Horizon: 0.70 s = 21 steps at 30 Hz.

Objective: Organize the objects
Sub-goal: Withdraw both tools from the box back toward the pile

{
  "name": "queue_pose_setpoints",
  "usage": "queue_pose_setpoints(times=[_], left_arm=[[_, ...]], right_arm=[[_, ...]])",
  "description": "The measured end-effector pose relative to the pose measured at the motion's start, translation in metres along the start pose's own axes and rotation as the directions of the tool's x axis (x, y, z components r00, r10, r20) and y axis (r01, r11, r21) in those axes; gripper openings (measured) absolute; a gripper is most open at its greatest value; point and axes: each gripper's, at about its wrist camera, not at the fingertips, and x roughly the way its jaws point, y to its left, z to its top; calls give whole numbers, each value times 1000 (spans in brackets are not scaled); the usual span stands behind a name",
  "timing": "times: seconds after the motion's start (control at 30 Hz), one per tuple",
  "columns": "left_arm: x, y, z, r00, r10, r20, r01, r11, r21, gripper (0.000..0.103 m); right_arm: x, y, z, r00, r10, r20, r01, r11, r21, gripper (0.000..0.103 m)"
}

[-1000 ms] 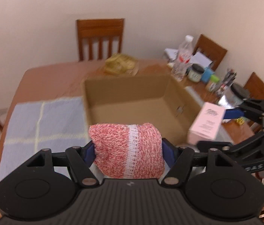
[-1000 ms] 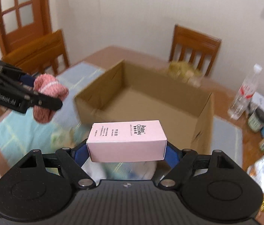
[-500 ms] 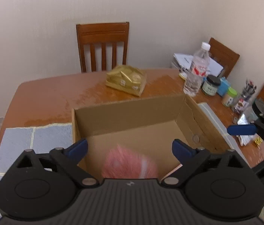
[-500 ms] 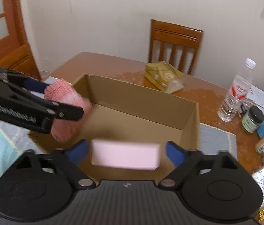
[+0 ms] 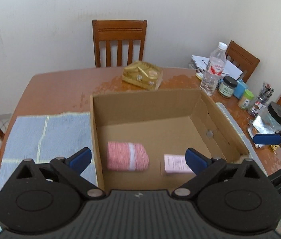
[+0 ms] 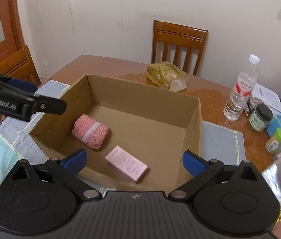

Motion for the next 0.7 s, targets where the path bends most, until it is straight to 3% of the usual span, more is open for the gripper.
queue_pose_setpoints(times=[0.33,0.7], left_arm=[[-23,1,-55,998,60,-17,-60,998,0,100],[-36,4,-115,992,104,-71,-99,993,71,100]], right_arm=[[-23,8,-46,1000,-16,-19,16,999,34,103],[-34,40,-83,999,-6,-43,6,1000,2,103]])
